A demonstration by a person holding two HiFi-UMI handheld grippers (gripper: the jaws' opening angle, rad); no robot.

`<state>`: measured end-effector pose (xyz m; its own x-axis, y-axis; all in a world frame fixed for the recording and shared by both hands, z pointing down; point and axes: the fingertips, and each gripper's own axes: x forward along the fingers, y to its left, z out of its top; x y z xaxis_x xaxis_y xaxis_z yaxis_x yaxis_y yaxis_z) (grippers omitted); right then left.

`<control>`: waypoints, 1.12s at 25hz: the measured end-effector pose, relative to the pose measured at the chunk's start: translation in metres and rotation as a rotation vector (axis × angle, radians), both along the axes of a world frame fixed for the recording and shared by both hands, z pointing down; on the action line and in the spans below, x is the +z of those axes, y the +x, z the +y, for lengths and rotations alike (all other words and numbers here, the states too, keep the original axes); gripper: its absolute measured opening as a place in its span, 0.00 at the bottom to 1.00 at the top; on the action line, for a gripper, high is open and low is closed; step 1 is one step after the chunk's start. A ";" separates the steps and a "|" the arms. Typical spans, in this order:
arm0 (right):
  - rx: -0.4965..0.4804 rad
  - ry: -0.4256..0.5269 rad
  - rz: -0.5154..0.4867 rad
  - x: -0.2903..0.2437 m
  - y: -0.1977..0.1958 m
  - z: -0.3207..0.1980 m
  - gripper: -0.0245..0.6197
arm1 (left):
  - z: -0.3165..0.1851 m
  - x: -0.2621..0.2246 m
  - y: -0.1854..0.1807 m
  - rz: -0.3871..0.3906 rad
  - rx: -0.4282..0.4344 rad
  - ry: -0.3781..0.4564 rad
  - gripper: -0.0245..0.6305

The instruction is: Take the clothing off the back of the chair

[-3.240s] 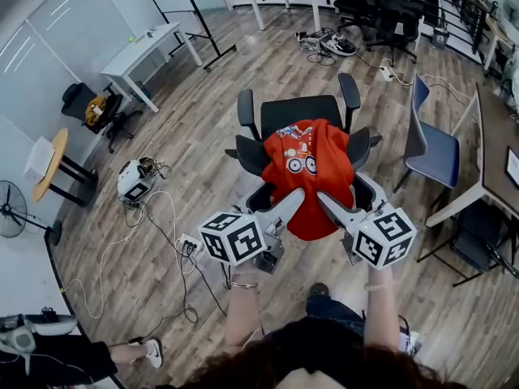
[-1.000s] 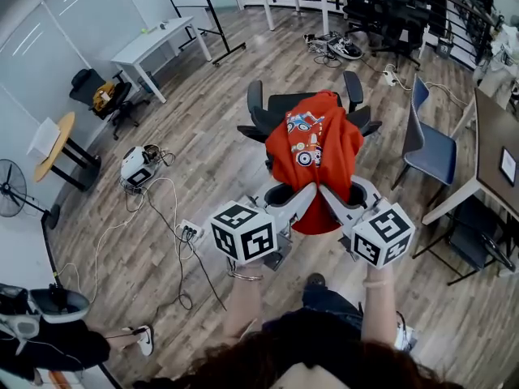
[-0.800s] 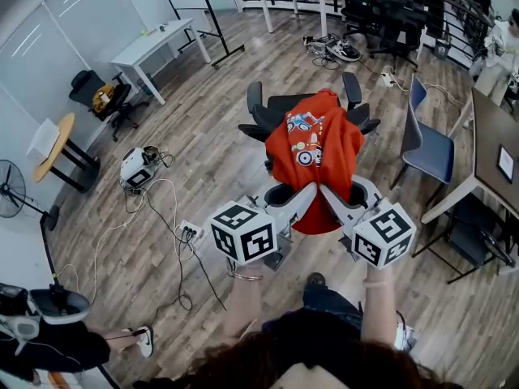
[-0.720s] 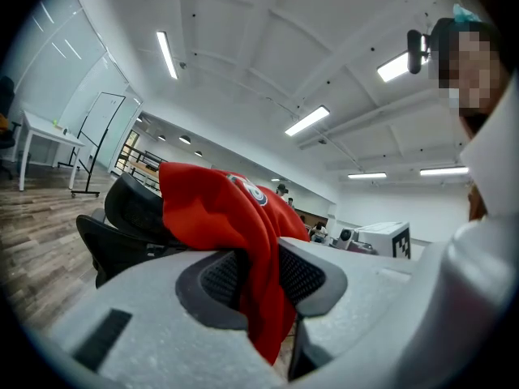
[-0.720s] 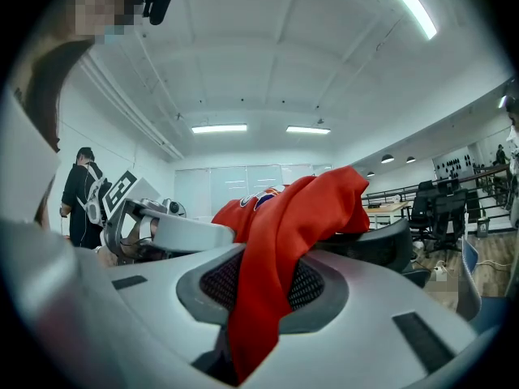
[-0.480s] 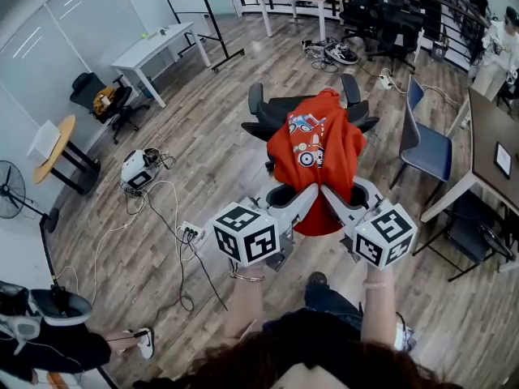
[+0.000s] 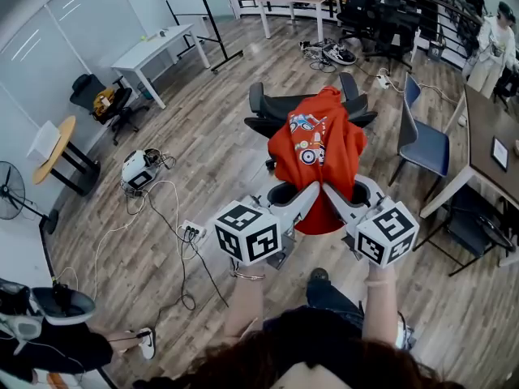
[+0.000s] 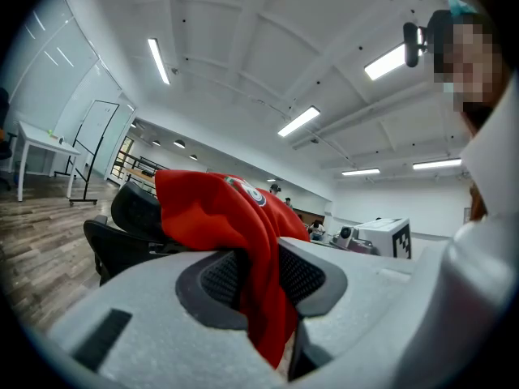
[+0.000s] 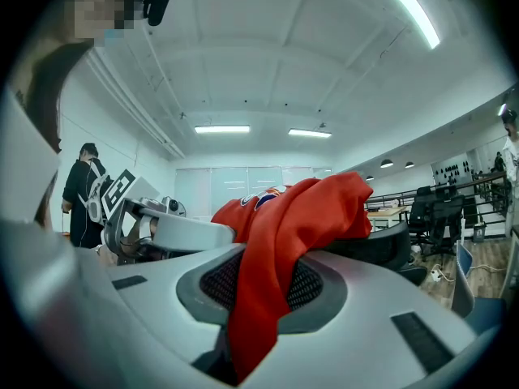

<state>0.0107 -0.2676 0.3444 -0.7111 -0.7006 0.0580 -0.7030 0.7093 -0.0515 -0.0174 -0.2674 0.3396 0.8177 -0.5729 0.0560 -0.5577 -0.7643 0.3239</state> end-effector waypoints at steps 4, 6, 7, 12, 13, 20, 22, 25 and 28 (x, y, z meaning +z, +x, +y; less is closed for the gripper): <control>0.011 0.034 0.011 -0.007 -0.004 0.011 0.17 | 0.012 -0.006 -0.004 0.021 0.001 0.016 0.20; 0.014 0.050 0.010 -0.011 -0.005 0.016 0.17 | 0.017 -0.010 -0.005 0.027 0.002 0.030 0.19; 0.014 0.057 0.010 -0.013 -0.005 0.019 0.16 | 0.019 -0.012 -0.005 0.028 0.002 0.036 0.19; 0.004 0.077 0.016 -0.025 -0.004 0.029 0.16 | 0.030 -0.024 -0.004 0.031 0.009 0.059 0.19; 0.004 0.080 0.017 -0.026 -0.004 0.031 0.16 | 0.032 -0.026 -0.004 0.033 0.008 0.063 0.19; 0.002 0.076 0.017 -0.026 -0.010 0.050 0.15 | 0.051 -0.026 -0.009 0.042 -0.003 0.064 0.19; -0.004 0.066 0.013 -0.024 -0.013 0.057 0.15 | 0.057 -0.024 -0.012 0.045 -0.004 0.057 0.19; -0.011 0.056 0.009 -0.021 -0.017 0.066 0.15 | 0.066 -0.022 -0.016 0.044 -0.007 0.050 0.19; -0.012 0.054 0.011 -0.021 -0.019 0.075 0.15 | 0.076 -0.021 -0.018 0.043 -0.012 0.049 0.19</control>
